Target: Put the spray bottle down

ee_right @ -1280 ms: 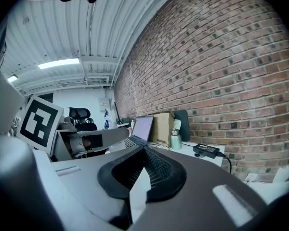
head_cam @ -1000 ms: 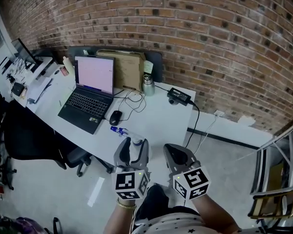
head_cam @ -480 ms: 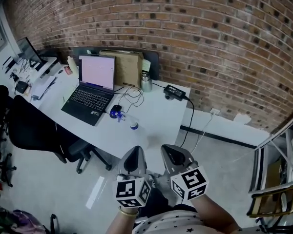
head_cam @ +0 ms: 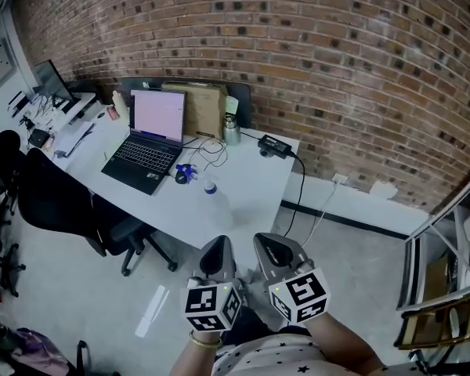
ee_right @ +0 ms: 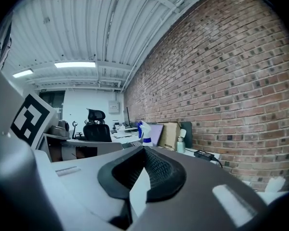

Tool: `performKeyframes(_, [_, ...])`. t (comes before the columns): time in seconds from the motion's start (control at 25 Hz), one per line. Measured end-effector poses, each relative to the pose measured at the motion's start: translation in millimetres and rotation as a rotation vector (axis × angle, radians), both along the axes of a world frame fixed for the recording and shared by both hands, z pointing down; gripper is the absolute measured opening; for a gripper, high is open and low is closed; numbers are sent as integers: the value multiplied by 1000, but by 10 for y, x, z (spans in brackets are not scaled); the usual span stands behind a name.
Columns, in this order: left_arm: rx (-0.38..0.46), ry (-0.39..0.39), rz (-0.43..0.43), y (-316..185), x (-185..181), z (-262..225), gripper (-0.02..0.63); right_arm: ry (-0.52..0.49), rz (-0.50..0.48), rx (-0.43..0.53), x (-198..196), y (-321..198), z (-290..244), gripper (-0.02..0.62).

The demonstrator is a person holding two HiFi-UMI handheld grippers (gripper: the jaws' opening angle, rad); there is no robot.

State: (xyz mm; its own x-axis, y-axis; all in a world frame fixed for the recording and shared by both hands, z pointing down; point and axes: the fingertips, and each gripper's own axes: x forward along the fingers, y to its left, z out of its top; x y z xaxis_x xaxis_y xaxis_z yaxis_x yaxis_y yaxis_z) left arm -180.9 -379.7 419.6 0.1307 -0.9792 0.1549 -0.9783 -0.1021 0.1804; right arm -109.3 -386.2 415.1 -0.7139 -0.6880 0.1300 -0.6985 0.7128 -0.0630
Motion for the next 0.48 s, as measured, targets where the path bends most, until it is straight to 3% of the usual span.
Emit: performKeyframes(0.48, [-1, -12, -6, 24, 7, -67, 8, 0, -7, 21, -26, 22, -90, -2])
